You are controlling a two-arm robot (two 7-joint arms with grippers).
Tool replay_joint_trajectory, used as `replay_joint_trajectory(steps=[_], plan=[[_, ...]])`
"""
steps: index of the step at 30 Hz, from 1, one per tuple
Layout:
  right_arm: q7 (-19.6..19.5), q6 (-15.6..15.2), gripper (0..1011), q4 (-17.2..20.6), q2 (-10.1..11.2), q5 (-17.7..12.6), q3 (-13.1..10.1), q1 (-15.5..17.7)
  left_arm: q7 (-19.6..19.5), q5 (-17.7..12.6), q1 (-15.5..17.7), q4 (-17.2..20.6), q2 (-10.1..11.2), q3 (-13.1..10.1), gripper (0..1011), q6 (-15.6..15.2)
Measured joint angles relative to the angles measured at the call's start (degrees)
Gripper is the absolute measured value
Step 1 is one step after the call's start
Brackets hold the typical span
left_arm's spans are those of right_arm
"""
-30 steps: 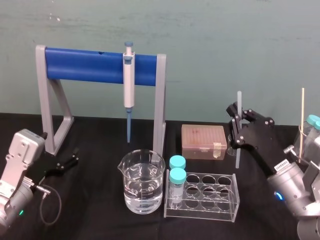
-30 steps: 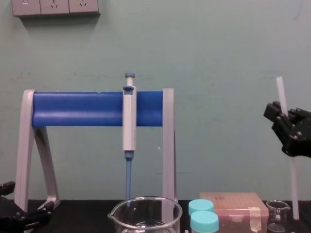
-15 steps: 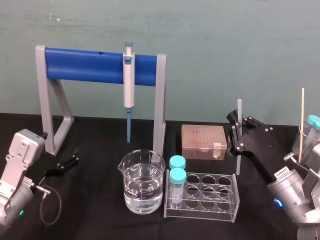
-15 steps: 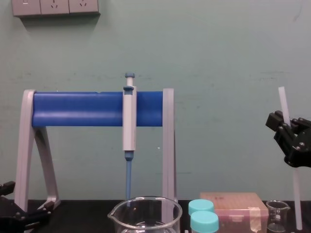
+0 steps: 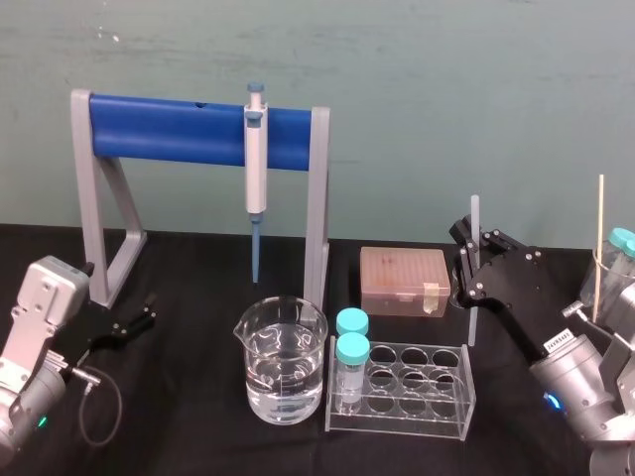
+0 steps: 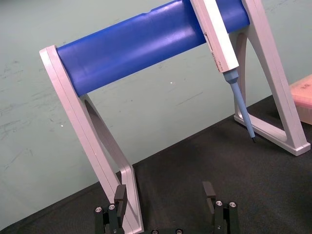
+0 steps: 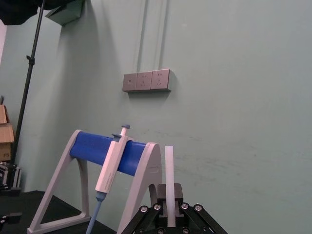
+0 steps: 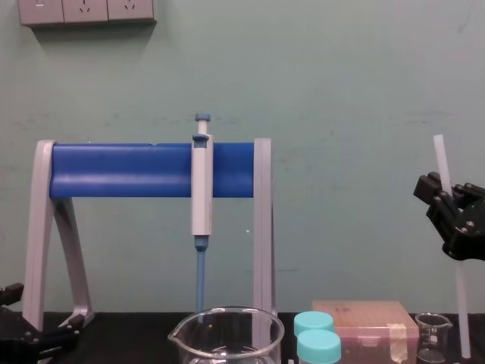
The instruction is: Pick up the stirring rod with one hand, then place it down.
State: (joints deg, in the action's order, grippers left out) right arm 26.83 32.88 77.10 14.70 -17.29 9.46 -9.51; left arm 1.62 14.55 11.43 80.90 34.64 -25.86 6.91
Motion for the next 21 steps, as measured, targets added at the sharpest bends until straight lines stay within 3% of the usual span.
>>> replay_joint_trajectory(steps=[21], plan=[[0.0,0.0,68,0.0,0.1,-0.1,0.1,-0.1,0.0,0.0,0.0,0.0,0.0,0.0,1000,0.0]])
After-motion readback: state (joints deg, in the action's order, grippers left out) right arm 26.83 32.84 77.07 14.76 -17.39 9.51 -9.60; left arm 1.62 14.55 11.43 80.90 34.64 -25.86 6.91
